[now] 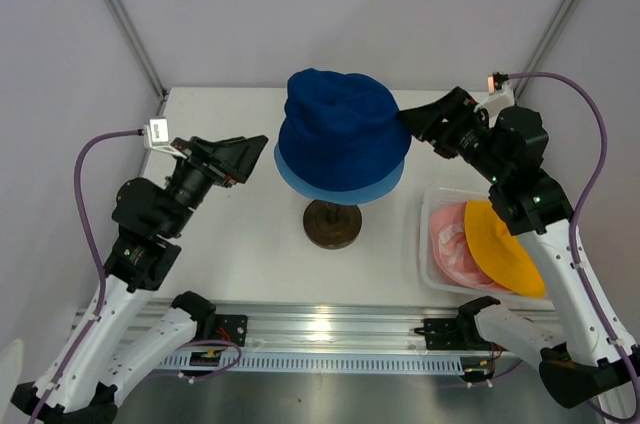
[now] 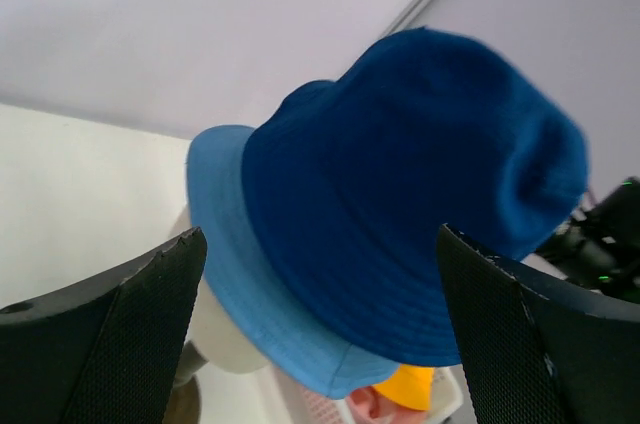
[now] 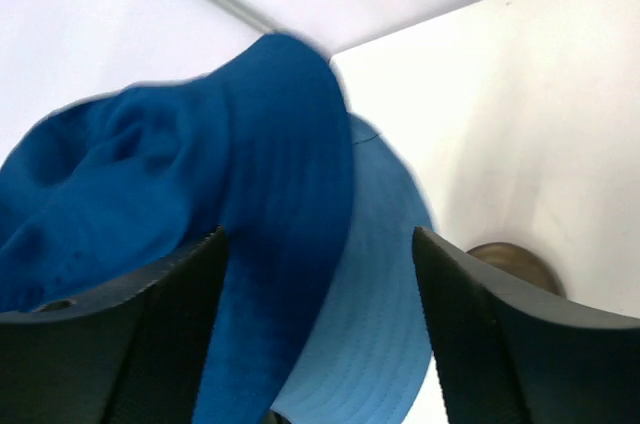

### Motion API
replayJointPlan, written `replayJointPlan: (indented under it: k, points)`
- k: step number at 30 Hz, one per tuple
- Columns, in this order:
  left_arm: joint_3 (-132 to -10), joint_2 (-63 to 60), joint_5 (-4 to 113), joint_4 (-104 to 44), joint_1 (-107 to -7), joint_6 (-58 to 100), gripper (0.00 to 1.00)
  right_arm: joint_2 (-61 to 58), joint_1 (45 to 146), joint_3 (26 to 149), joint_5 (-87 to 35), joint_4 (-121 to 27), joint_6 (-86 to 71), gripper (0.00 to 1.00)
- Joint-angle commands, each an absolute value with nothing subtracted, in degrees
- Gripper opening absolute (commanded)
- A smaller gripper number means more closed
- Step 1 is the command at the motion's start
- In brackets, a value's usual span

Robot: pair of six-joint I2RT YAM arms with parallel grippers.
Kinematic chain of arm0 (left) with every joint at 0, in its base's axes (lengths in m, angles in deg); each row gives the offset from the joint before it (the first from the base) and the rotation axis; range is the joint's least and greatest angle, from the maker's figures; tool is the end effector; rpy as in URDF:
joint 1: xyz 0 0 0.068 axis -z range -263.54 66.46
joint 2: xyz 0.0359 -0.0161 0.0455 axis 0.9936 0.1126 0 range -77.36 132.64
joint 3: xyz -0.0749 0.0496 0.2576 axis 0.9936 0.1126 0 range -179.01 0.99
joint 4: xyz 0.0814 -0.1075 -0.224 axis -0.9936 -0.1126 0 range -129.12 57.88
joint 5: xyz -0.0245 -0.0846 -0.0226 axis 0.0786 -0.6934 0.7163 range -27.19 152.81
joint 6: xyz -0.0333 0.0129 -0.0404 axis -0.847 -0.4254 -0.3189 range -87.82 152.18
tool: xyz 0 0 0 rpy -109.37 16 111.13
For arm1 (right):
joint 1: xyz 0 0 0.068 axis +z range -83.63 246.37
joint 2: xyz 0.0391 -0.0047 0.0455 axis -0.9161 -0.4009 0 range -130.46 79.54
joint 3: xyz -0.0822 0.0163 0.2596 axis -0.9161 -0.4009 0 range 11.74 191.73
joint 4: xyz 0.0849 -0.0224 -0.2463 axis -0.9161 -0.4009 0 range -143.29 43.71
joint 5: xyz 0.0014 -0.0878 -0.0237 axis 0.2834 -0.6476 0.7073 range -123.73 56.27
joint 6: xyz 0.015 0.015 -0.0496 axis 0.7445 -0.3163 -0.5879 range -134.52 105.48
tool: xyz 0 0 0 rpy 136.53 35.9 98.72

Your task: Stack the hats

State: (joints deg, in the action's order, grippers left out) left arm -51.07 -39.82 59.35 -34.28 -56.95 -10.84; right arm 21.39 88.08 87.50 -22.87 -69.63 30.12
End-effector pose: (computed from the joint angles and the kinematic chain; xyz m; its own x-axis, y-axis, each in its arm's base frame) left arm 0.1242 -0.0645 0.4173 -0.2008 -0.6610 -0.7230 0.4957 0.5679 -0.6570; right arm 0.1875 0.0819 0.4582 -0.4435 0.5661 -0.6948 -0.3174 0.6258 0.7125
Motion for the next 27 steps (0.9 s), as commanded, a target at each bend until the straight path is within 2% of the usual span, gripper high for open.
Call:
replayJointPlan:
  k: [1,6,13,19,22,27]
  points:
    - [-50.34,-41.59,57.27,-29.14,-57.43,-17.11,0.97,25.31,84.75,86.88,-21.69,-66.16,31.78,0.80]
    - [-47.71,-44.05,60.43,-27.29,-57.34,-21.69,0.92,26.11,77.97,82.67,-15.45,-57.92,39.96,0.81]
    - [-47.00,-45.37,62.55,-27.20,-57.43,-20.64,0.92,24.26,78.23,76.60,-8.07,-48.76,49.73,0.81]
    - [-44.72,-47.30,67.02,-27.29,-57.34,-20.46,0.92,26.90,80.08,74.58,-10.17,-50.08,49.46,0.81]
    - [-44.19,-47.92,68.08,-27.20,-57.34,-20.64,0.92,26.02,80.34,73.79,-9.47,-47.44,51.13,0.73]
    - [-44.19,-47.92,68.70,-27.55,-57.43,-20.20,0.92,23.83,82.01,72.99,-9.47,-41.38,53.15,0.47]
